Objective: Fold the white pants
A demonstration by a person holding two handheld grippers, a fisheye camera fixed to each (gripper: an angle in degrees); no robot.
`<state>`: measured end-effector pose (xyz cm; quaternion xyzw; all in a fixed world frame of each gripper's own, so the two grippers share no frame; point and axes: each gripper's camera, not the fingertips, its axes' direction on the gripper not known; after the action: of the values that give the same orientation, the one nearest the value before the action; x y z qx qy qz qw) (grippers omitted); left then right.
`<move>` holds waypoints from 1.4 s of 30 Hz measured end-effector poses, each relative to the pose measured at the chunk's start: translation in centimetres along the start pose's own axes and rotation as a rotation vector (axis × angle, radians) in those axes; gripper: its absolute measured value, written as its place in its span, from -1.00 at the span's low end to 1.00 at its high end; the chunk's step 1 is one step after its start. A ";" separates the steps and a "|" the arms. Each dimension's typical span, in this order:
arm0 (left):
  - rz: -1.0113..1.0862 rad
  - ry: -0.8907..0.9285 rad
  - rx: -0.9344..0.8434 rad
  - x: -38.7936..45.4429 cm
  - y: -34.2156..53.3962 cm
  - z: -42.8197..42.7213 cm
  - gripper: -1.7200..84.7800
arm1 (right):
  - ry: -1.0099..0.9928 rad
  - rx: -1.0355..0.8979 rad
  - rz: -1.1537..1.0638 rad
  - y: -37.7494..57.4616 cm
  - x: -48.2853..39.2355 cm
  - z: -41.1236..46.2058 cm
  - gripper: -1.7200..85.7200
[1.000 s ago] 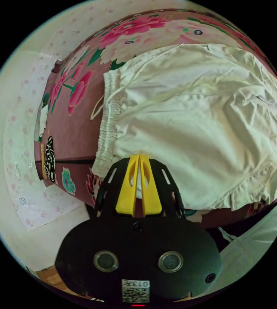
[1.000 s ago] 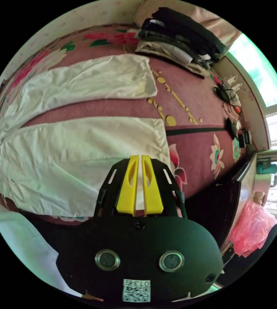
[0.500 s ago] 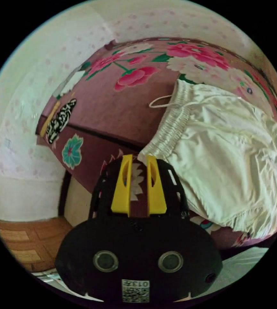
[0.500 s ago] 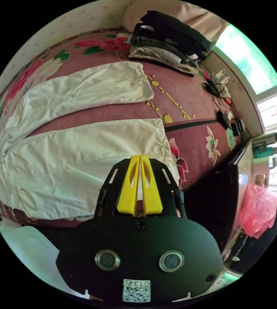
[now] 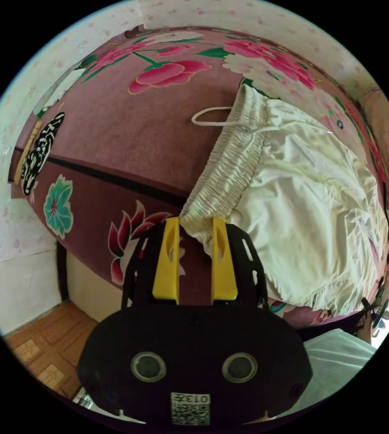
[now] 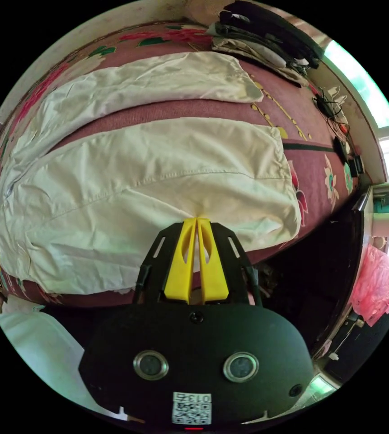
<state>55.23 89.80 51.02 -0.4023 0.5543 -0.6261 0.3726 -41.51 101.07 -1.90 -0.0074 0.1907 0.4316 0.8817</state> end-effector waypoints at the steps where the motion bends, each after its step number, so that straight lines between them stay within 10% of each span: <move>1: 0.012 -0.015 -0.016 -0.2 -0.4 0.1 -0.73 | -0.008 -0.002 0.001 0.0 0.1 0.0 -0.96; 11: 0.037 0.088 0.323 -9.0 -2.0 -6.0 -0.60 | -0.097 0.147 -0.010 -1.5 0.2 -3.8 -0.96; 20: 0.276 -0.061 0.041 -6.5 -13.7 0.6 -0.61 | -0.139 0.160 -0.156 -5.9 -8.0 -3.6 -0.96; 32: 0.010 0.741 0.067 -24.7 -17.1 2.5 -0.66 | -0.271 0.071 0.016 -10.6 -6.1 1.9 -0.96; 42: 0.101 0.665 0.116 -27.3 -18.9 -0.5 -0.67 | -0.353 0.196 -0.156 -15.2 -12.5 -0.7 -0.95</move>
<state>65.32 116.94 67.30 -0.1261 0.6281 -0.7343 0.2243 -37.03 81.94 -0.59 0.1394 0.0731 0.3362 0.9286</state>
